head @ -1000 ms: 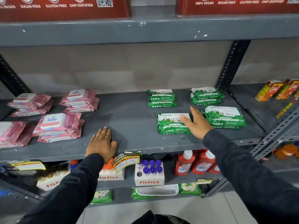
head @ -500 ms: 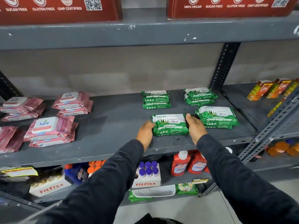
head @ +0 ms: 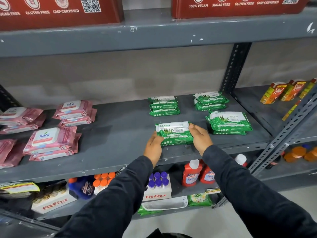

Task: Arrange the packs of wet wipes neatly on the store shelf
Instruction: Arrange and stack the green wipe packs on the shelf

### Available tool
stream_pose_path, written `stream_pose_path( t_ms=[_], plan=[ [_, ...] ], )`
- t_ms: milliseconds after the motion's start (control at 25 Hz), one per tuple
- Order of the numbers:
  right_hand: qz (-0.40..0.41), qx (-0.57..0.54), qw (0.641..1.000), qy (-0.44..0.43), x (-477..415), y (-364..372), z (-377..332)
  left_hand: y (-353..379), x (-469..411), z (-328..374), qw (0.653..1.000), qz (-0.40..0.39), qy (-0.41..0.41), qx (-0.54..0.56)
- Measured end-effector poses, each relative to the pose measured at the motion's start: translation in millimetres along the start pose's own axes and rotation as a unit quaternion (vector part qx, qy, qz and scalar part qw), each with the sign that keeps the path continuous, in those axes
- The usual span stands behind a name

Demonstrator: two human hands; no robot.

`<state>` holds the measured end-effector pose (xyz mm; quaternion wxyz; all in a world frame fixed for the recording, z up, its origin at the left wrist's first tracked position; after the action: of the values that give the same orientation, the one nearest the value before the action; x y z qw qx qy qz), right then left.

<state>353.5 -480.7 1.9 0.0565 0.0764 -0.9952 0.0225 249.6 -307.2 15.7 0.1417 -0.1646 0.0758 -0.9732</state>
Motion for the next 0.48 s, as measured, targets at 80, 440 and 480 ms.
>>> stream_pose_path(
  t_ms=[80,440,480],
  plan=[
    [0.006,0.002,1.000,0.000,0.2,-0.4,1.2,2.2,0.9,1.4,1.000,-0.018,0.005,0.010],
    [-0.005,0.322,0.934,-0.153,33.7,24.2,-49.5,-11.7,1.6,-0.2,0.995,-0.019,0.080,-0.053],
    [-0.038,0.418,0.886,-0.197,41.3,41.8,-57.1,-26.7,1.7,-0.2,0.982,0.010,0.120,-0.145]
  ],
)
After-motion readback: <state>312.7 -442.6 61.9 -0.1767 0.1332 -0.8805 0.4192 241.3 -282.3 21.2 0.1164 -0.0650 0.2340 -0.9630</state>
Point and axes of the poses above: each hand's wrist, its own x-axis away from the middle knuckle, its own y-axis out of the palm, z = x × y, the point moved 9 cm from there along -x, towards the middle knuckle, and after that the axes turned 8 degrees about -x, right-handed, at the moved point
